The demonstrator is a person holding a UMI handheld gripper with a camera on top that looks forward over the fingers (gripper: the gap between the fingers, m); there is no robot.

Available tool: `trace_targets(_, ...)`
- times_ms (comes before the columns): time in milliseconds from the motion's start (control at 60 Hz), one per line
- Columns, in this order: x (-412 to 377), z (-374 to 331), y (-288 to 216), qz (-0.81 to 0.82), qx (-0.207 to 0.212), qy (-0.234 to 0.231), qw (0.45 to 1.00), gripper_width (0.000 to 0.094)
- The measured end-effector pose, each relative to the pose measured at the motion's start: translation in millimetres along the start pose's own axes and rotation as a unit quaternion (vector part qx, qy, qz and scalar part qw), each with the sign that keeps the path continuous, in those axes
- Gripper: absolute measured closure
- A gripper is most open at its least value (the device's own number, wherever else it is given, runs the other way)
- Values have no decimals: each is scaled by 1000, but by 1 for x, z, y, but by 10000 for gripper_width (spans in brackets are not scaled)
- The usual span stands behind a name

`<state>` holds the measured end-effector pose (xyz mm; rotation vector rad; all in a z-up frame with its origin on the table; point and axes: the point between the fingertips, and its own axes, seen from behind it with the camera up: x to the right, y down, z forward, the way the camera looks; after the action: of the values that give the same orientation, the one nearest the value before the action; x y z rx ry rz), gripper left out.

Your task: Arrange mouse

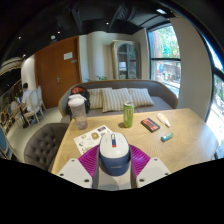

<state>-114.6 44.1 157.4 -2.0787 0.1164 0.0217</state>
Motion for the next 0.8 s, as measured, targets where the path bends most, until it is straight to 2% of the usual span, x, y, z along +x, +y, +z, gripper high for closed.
trace_targets(117,42,1,80,-7,-70,50,996,501)
trace_targets(283,38,19,152,-8,-113,29,993,500)
trace_targets(367,38,24,176,-13,-136,35,990,495)
trace_targets(417,39,27,177,-24,-123,39,991,444)
trace_targets(483,40,29,180,-12,-132,48,990,398)
trace_targets(567,42,20,187,18,-172,66,983,354)
trace_targets(650,54,6,182,12,-183,109,977,165)
trace_targets(683,55,-2,179,8,-185,125,975,128)
trace_targets(800,30,-31,163,32,-182,138,973,134)
